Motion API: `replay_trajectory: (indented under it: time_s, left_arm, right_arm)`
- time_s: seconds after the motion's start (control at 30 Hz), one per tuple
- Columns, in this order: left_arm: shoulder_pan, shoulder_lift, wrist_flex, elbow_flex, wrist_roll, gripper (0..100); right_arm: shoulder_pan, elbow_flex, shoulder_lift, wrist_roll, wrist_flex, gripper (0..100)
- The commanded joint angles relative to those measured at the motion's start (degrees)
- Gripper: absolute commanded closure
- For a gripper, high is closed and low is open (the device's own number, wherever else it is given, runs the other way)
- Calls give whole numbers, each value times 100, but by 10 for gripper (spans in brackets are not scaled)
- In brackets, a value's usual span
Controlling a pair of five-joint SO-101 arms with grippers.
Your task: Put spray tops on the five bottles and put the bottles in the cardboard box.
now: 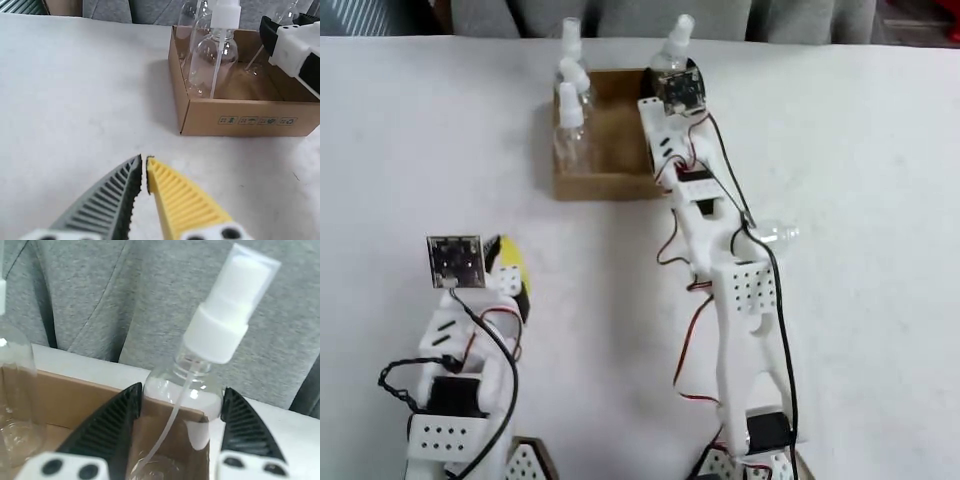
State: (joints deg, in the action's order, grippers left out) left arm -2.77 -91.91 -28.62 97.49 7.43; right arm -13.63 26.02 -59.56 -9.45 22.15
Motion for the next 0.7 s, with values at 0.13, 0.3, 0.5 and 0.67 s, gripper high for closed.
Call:
replay_trajectory:
  time_s: [0.13, 0.3, 0.5, 0.67]
  left_arm:
    - [-48, -75, 202, -18, -70, 976]
    - [-48, -75, 202, -18, -70, 976]
    - [-48, -75, 202, -18, -70, 976]
    - [-48, -75, 202, -18, -70, 976]
  right_arm:
    - [-119, -299, 576, -149, -48, 811]
    - [-163, -580, 725, -580, -22, 811]
    - [-171, -598, 725, -589, -40, 811]
    - [-154, -589, 734, -589, -40, 810]
